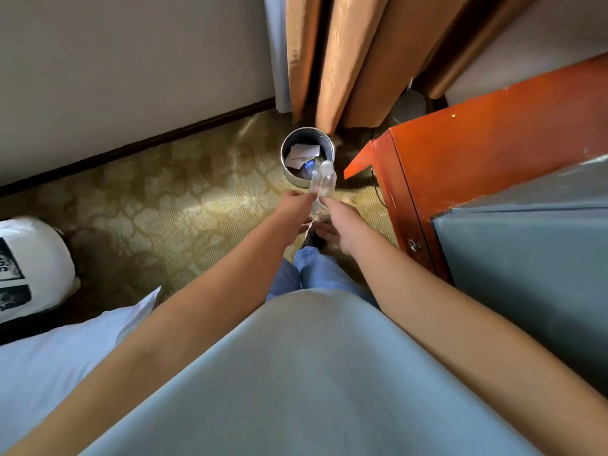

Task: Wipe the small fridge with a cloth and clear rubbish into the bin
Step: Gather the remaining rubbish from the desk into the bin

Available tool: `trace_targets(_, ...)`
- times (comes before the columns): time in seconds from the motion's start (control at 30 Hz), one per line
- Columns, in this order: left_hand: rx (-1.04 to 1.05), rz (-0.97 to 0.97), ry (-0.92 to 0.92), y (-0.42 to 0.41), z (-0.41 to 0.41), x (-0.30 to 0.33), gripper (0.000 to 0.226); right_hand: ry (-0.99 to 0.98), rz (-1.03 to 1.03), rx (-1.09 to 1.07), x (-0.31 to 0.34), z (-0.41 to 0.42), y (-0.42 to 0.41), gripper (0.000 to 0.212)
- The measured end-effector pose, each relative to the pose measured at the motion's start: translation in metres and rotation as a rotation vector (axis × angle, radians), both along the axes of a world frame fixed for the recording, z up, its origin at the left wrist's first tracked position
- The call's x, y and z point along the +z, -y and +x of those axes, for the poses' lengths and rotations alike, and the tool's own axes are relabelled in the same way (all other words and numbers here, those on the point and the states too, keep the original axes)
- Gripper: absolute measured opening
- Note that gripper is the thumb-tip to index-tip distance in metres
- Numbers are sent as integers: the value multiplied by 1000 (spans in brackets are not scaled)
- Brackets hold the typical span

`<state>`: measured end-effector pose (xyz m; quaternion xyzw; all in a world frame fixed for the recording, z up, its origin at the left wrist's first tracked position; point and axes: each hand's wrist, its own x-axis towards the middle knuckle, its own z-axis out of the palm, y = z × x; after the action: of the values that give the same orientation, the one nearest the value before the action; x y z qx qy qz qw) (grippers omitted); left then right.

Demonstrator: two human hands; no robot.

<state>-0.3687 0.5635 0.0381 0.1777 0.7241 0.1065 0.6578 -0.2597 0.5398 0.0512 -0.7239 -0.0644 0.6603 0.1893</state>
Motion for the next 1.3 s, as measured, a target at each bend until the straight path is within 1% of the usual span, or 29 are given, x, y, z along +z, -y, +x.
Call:
trace_targets(0.17,-6,-59,-25,-40,-10,-29,34,-9,-81,21,-21,-12,-41,23)
trace_targets(0.3,-76,-108,-28,-75,-16,-70,52,-19,-135,-23,-53,-19,-75,21)
trace_targets(0.4,-119,-153,-24,-100,-18,-102,58,-17,-164,-50,-84,-23,-99,20)
trace_targets(0.6,-169,-230,-22,-135,-17,-167,58,0,-223,-57,-155,-26,-137,17)
trace_targets(0.7,-194,-239,-28,-156,-17,-191,52,5,-230,-79,-181,-28,-155,15)
trace_targets(0.77,-180,-234,-24,-169,-19,-199,45,26,-220,-94,-196,-33,-167,18)
trace_targets(0.8,-182,-232,-24,-175,-19,-202,43,53,-210,-88,-202,-35,-173,25)
trace_targets(0.87,-191,-223,-37,-181,-20,-209,49,104,-198,-88,-211,-40,-181,45)
trace_targets(0.9,-207,-218,-49,-181,-21,-211,52,107,-194,-100,-212,-41,-182,49)
trace_targets(1.07,-266,-245,-85,-175,-22,-212,57,57,-235,-156,-209,-44,-173,55)
trace_targets(1.2,-252,-249,-95,-169,-18,-200,52,46,-232,-146,-202,-36,-163,49)
trace_targets(1.3,-243,-231,-83,-163,-9,-181,50,39,-215,-126,-185,-27,-158,34)
